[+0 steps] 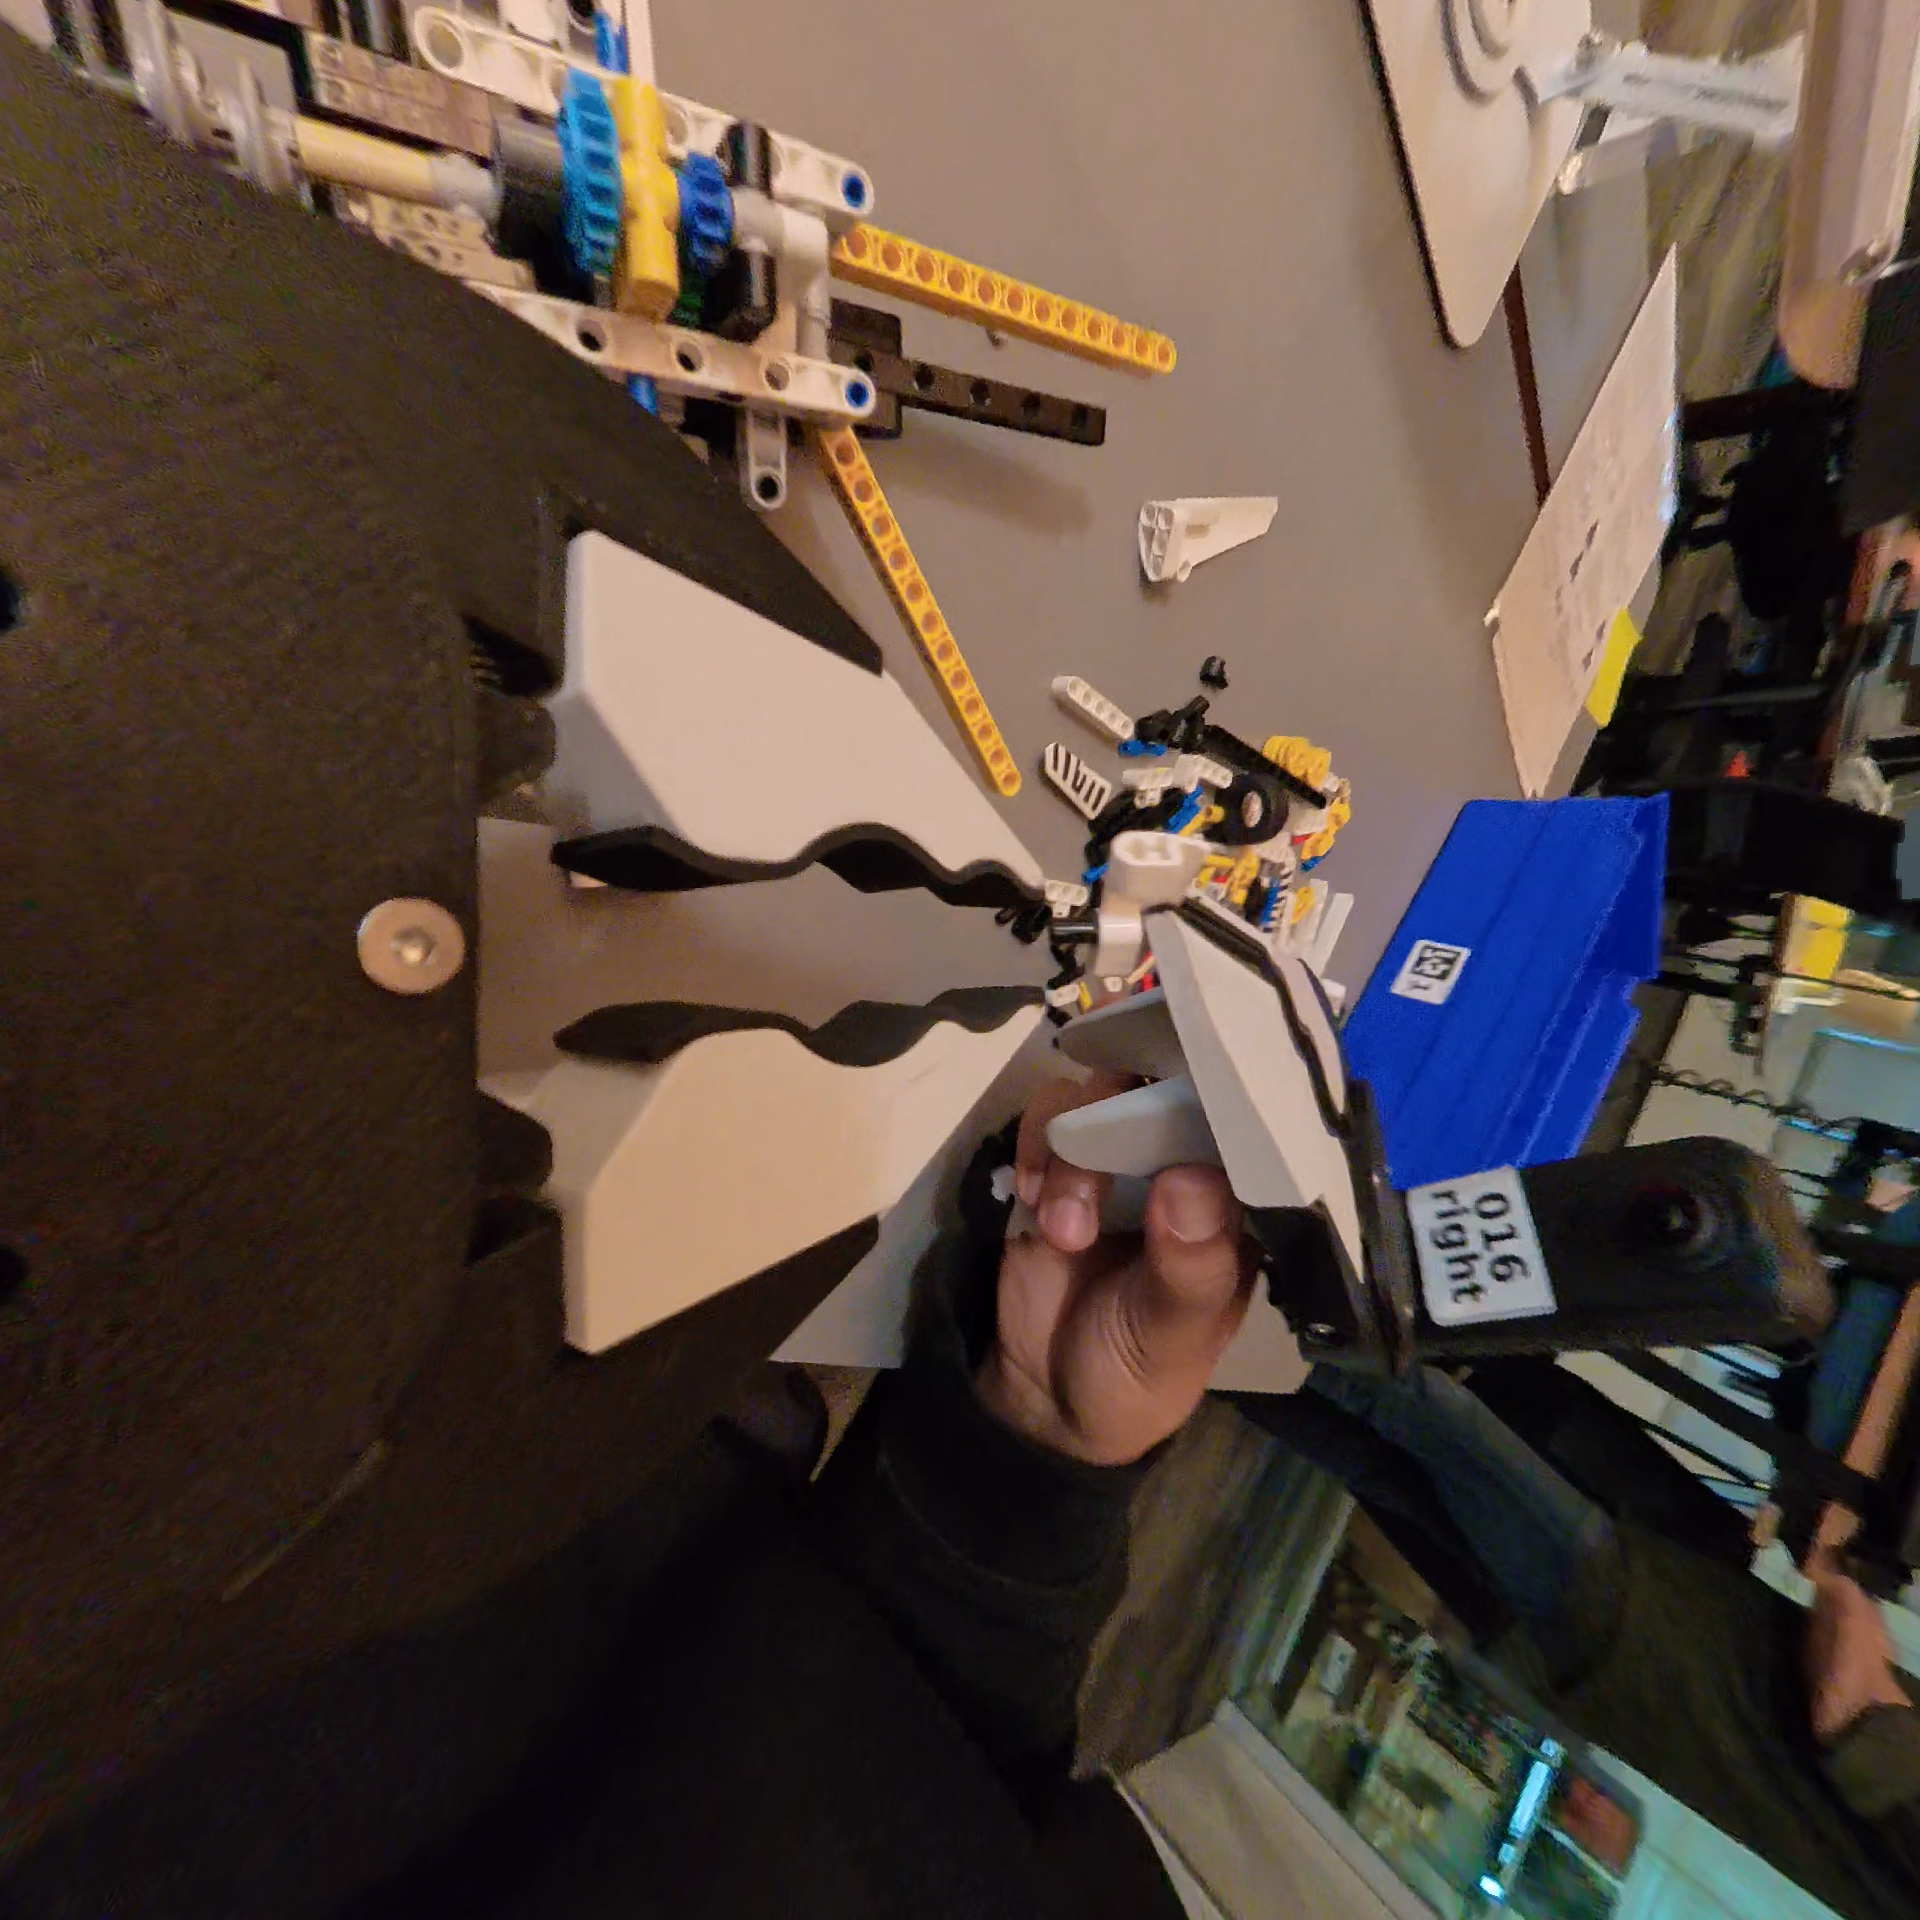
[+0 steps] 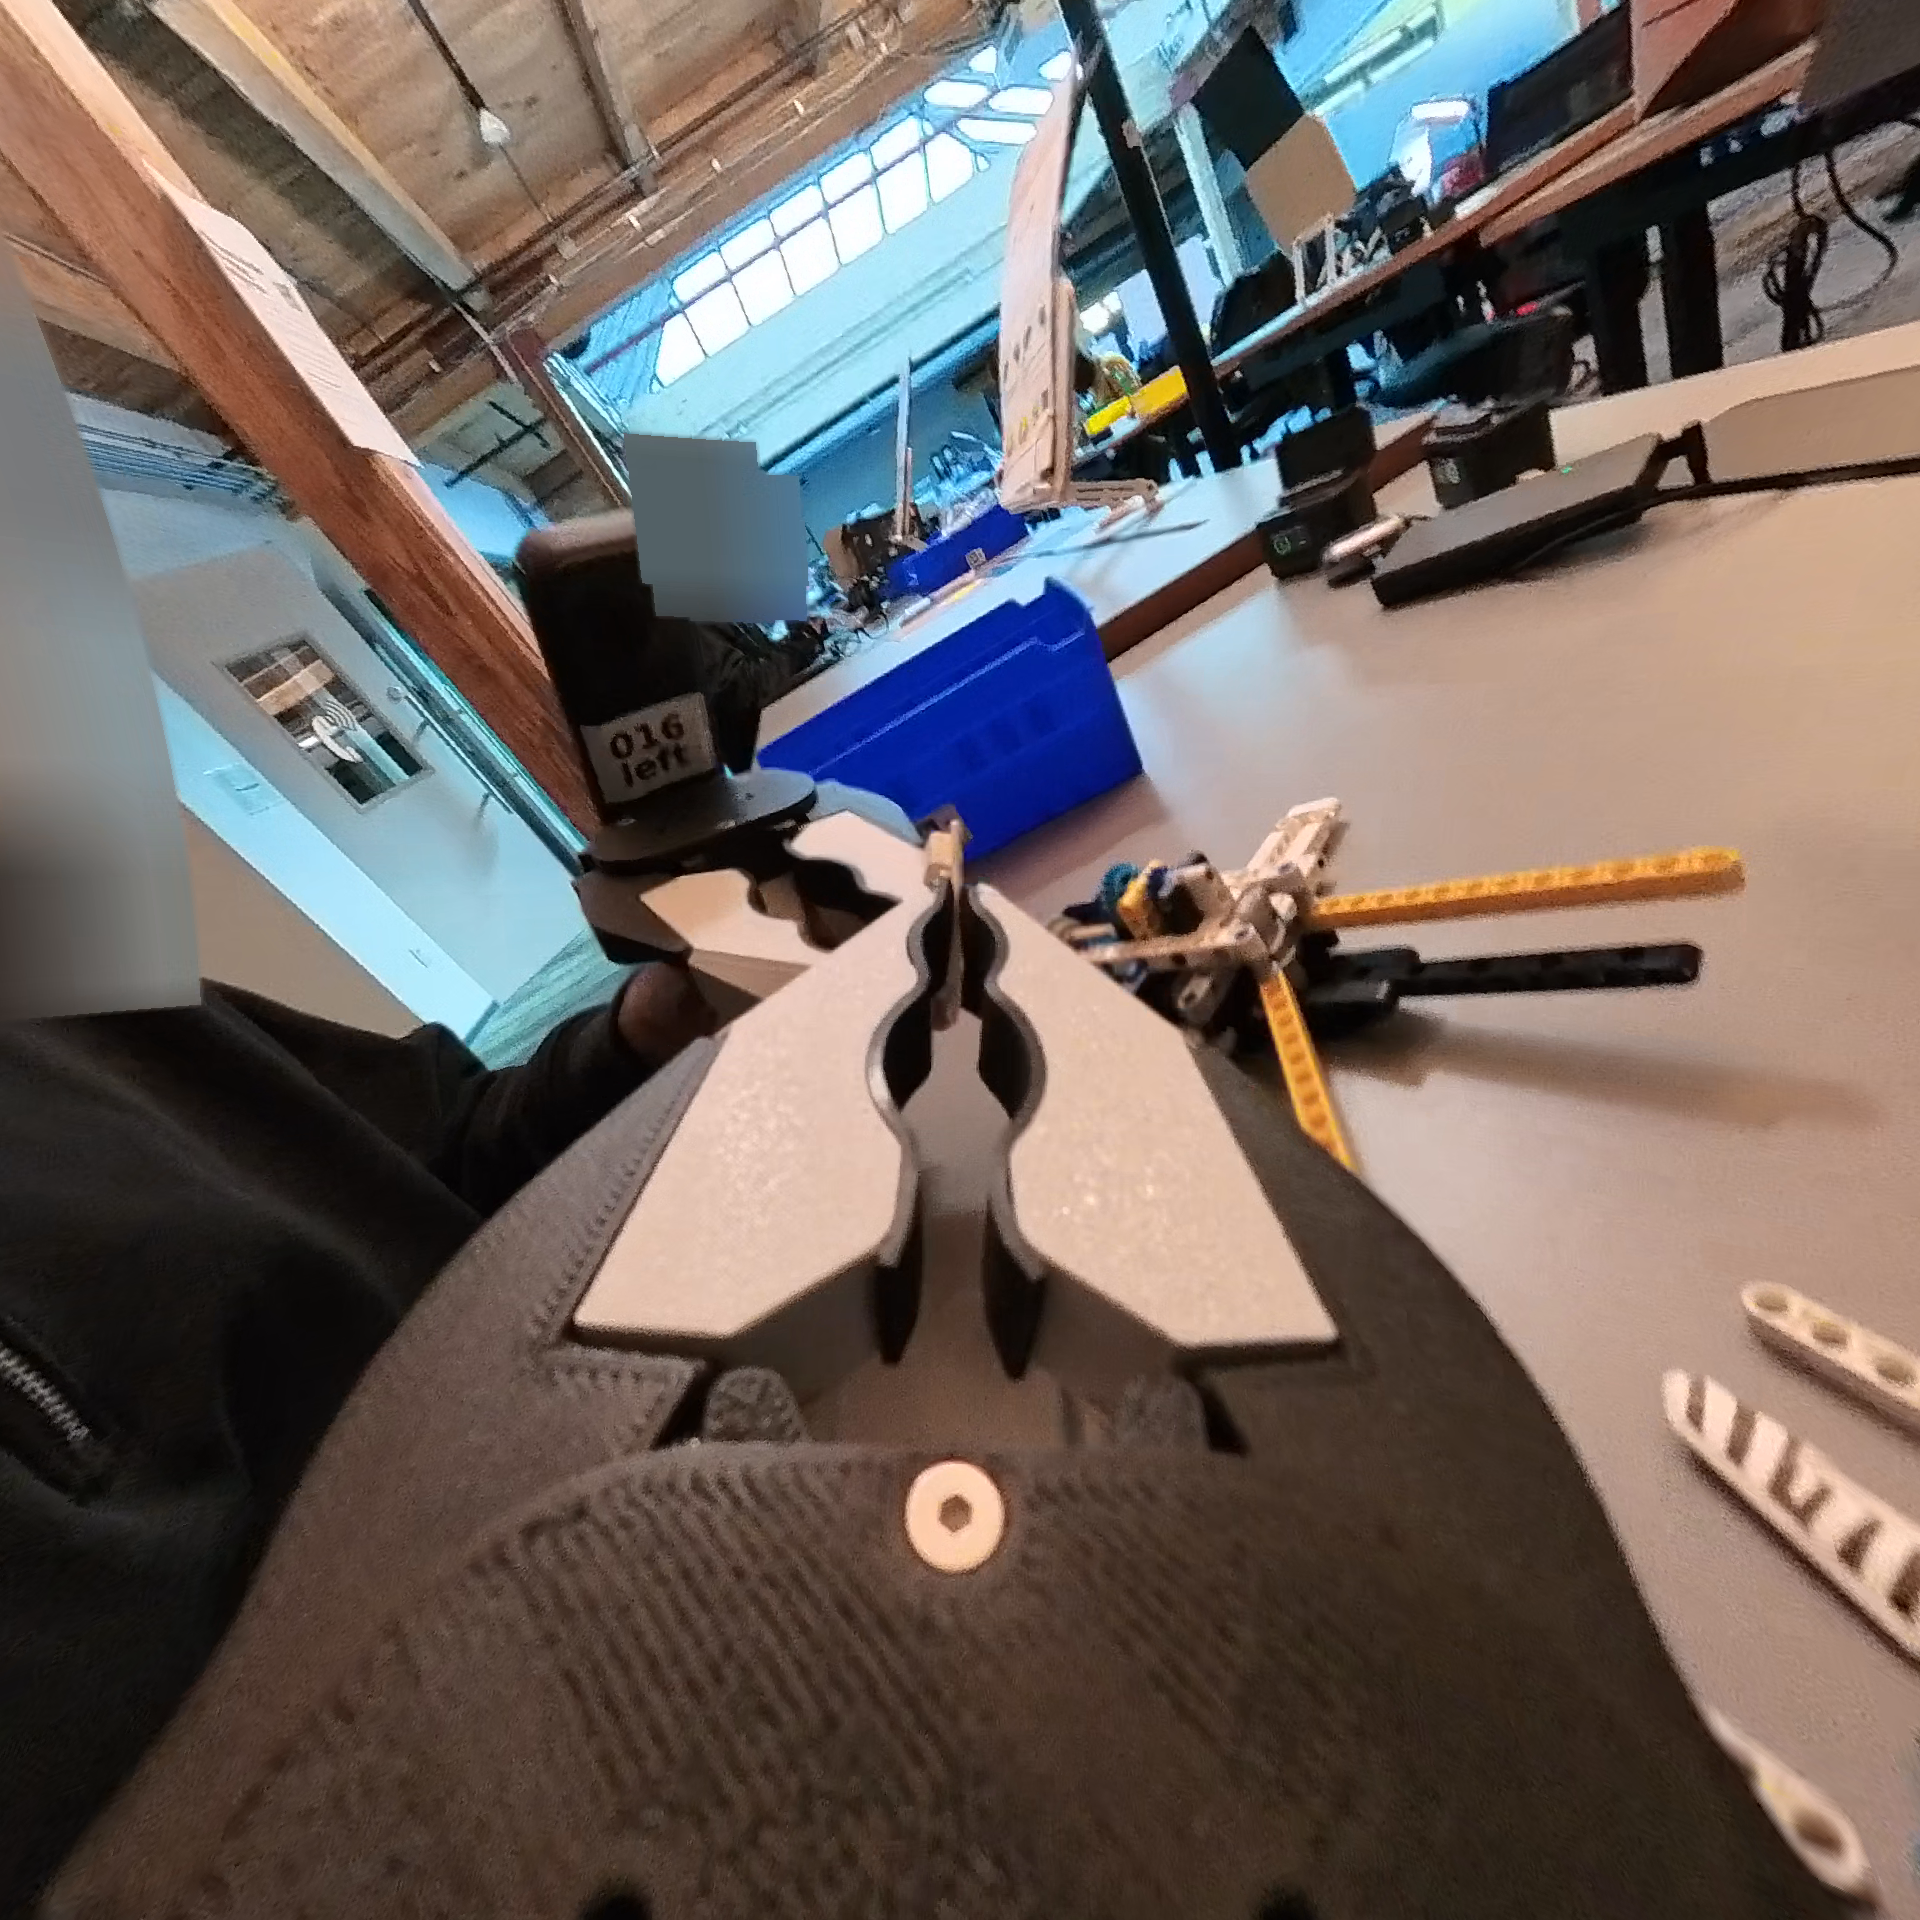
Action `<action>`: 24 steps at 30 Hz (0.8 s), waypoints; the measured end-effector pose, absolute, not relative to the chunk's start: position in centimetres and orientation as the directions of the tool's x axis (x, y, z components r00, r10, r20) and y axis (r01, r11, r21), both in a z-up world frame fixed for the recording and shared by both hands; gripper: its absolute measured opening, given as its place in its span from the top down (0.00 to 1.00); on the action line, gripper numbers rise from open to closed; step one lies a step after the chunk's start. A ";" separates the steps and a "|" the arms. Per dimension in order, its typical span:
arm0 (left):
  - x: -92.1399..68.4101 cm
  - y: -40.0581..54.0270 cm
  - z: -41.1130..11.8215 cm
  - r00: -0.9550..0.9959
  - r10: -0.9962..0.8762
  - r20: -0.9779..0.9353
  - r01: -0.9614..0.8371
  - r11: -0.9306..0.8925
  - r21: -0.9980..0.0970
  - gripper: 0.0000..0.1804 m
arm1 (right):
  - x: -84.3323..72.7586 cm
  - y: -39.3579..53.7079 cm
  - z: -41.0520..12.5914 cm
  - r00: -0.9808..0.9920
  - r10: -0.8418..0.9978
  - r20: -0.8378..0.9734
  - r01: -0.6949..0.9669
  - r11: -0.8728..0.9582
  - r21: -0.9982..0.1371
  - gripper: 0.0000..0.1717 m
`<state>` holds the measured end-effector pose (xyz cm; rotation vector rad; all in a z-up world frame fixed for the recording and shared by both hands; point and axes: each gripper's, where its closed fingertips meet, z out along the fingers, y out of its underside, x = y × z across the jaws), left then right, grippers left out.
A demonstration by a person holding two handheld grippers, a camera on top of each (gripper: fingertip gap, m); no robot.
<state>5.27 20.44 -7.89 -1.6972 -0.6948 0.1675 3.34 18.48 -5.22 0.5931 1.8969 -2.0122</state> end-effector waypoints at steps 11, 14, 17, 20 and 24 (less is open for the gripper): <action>5.7 23.9 -7.8 0.861 0.493 0.121 0.271 -0.245 -0.931 0.99 | 4.6 22.0 -5.9 -0.895 0.176 -0.410 0.413 -0.016 -0.910 1.00; 5.8 24.4 -7.7 0.869 0.481 0.118 0.258 -0.237 -0.936 0.99 | 4.9 22.7 -5.9 -0.883 0.158 -0.442 0.438 -0.062 -0.897 0.87; 5.8 25.0 -7.6 0.873 0.467 0.139 0.265 -0.217 -0.940 0.99 | 5.3 22.9 -6.0 -0.860 0.116 -0.497 0.486 -0.107 -0.867 0.90; 5.6 25.5 -7.3 0.865 0.467 0.185 0.288 -0.160 -0.944 0.99 | 5.1 23.2 -5.8 -0.847 0.101 -0.522 0.504 -0.161 -0.848 0.97; 5.6 26.2 -6.3 0.840 0.468 0.275 0.322 -0.023 -0.946 0.99 | 4.9 24.0 -5.0 -0.860 0.111 -0.499 0.469 -0.216 -0.856 0.97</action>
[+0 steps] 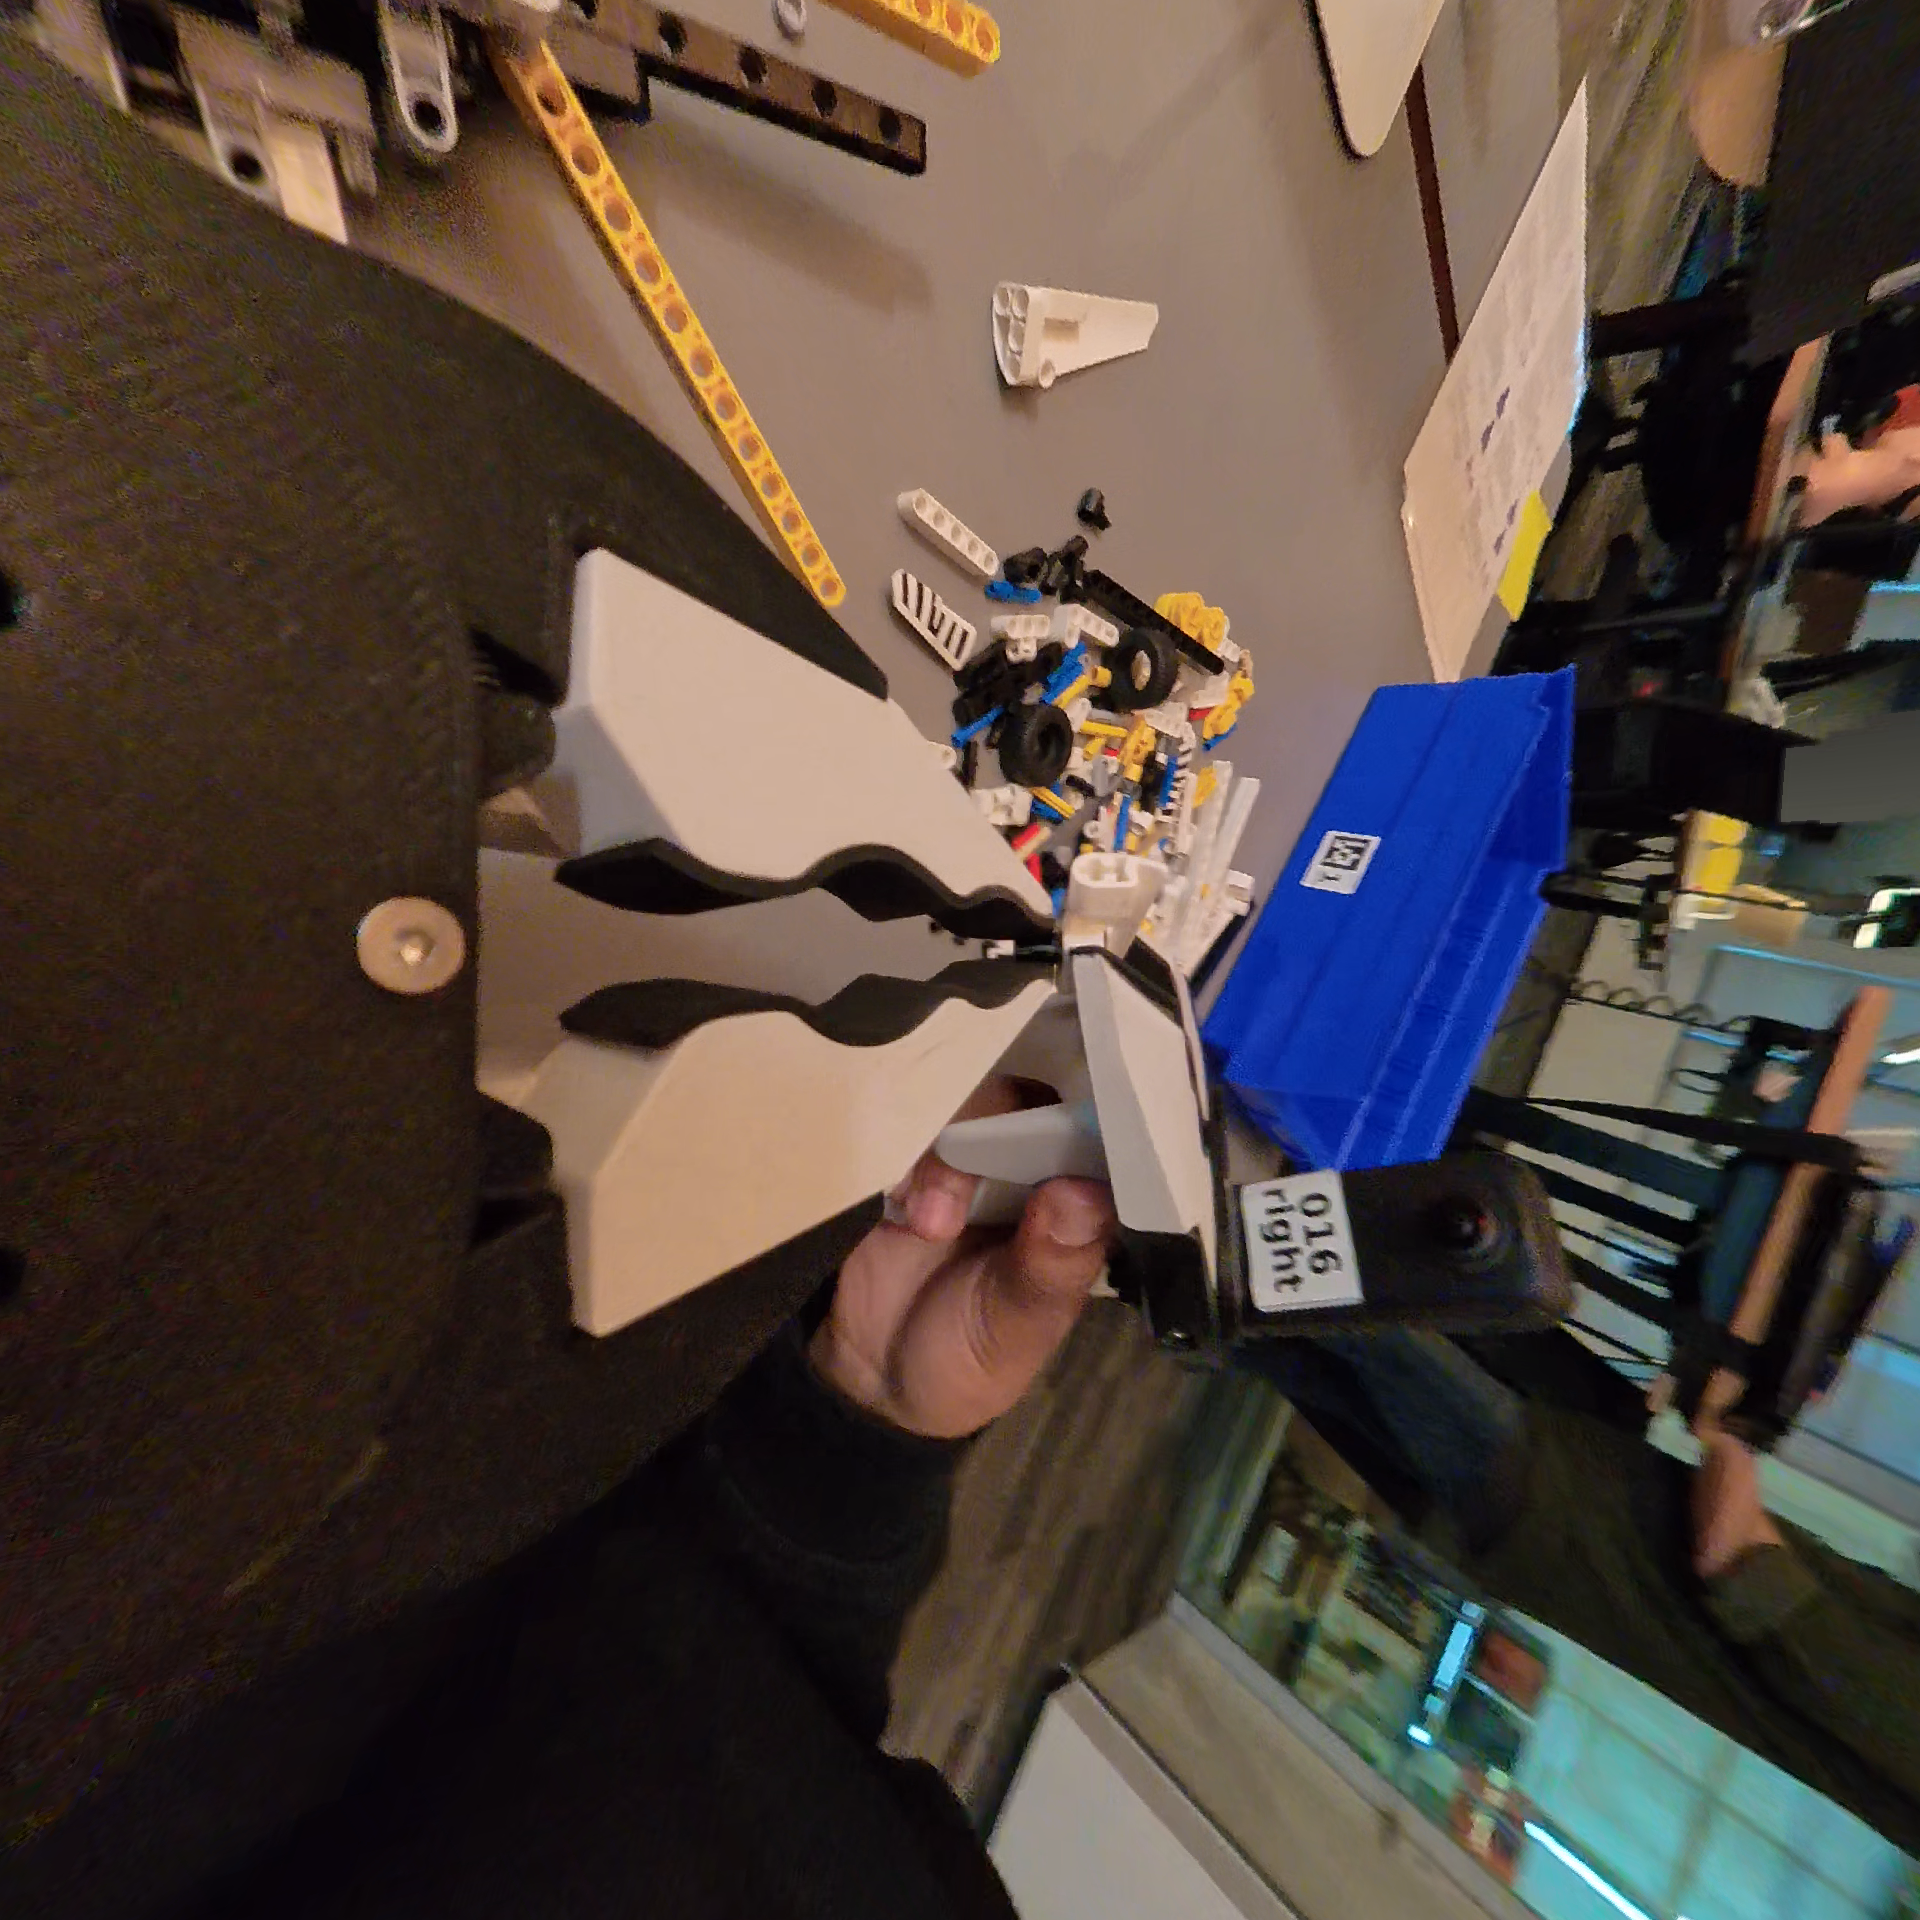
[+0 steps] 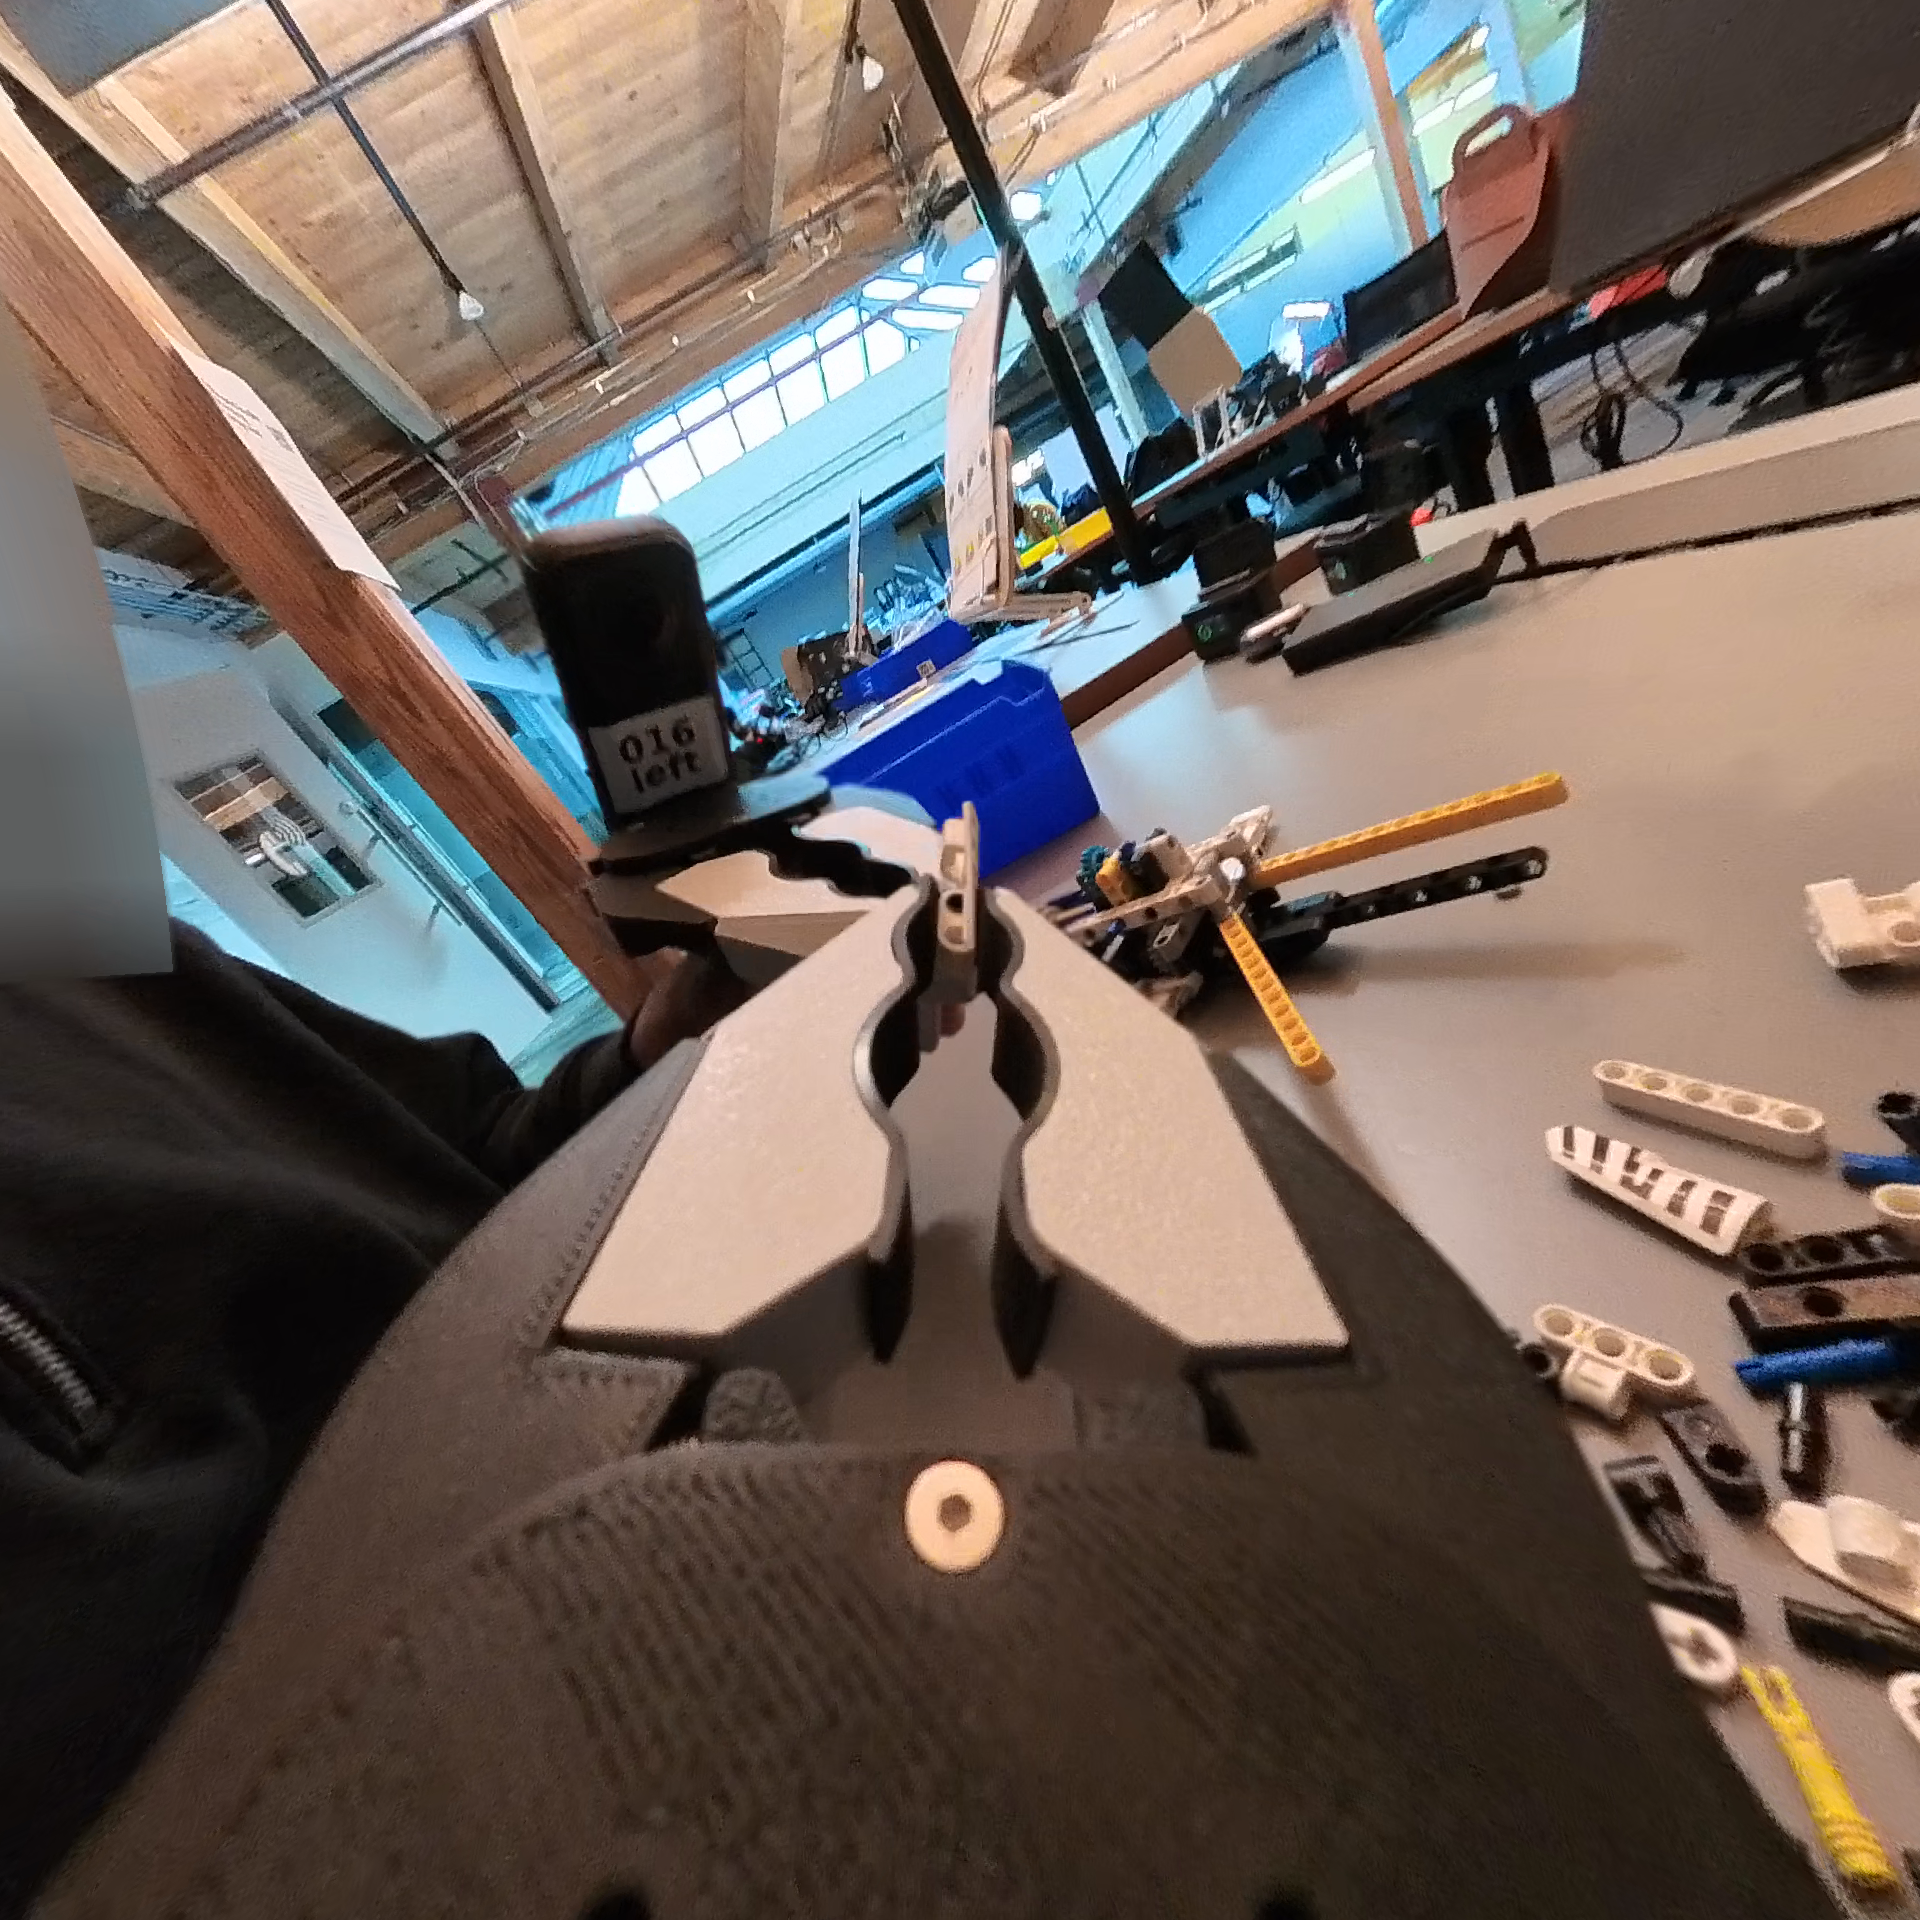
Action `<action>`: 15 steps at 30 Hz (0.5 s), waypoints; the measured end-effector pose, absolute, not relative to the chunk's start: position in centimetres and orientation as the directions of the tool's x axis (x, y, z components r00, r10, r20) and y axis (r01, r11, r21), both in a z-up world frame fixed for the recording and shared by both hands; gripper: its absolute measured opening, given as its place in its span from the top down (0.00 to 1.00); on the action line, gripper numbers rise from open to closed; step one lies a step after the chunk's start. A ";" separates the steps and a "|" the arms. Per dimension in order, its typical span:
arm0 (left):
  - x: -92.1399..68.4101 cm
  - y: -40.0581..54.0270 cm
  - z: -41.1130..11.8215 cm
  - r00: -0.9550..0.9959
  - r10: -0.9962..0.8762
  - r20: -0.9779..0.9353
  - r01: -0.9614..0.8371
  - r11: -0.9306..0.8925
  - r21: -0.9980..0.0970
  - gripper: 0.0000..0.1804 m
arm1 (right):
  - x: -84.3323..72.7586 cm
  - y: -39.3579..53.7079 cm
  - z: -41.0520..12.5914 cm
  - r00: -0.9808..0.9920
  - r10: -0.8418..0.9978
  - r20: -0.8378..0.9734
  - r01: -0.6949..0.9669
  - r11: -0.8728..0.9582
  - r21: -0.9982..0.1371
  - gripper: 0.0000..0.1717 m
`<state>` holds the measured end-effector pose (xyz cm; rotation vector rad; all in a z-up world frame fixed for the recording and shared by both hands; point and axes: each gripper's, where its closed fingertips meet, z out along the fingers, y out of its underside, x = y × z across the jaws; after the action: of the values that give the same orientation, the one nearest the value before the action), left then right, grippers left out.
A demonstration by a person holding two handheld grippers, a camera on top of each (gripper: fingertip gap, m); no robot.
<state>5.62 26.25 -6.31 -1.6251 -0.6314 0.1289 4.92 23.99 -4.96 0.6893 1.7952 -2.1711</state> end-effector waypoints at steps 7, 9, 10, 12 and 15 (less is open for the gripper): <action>6.7 25.8 -9.8 0.794 0.518 0.318 0.404 -0.059 -0.913 0.99 | -0.5 33.4 -0.7 -0.793 0.229 -0.565 0.391 -0.520 -0.759 0.97; 6.1 25.6 -9.6 0.789 0.533 0.304 0.390 -0.052 -0.919 0.99 | -0.3 32.3 -2.6 -0.798 0.386 -0.462 0.344 -0.336 -0.876 0.97; 5.8 25.8 -9.9 0.792 0.541 0.284 0.386 -0.083 -0.919 0.99 | -0.1 32.0 -3.2 -0.804 0.420 -0.420 0.323 -0.284 -0.903 0.97; 5.1 26.4 -11.0 0.799 0.565 0.203 0.367 -0.191 -0.910 0.99 | -0.5 32.4 -4.0 -0.795 0.483 -0.367 0.289 -0.229 -0.929 0.97; 3.8 27.5 -13.5 0.809 0.587 0.005 0.308 -0.417 -0.855 0.99 | -2.4 34.2 -8.0 -0.708 0.663 -0.243 0.298 -0.033 -0.954 0.97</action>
<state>3.84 27.51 -13.49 -2.0321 -0.6625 0.3670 -2.39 34.22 -7.98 1.2266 2.3609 -2.1725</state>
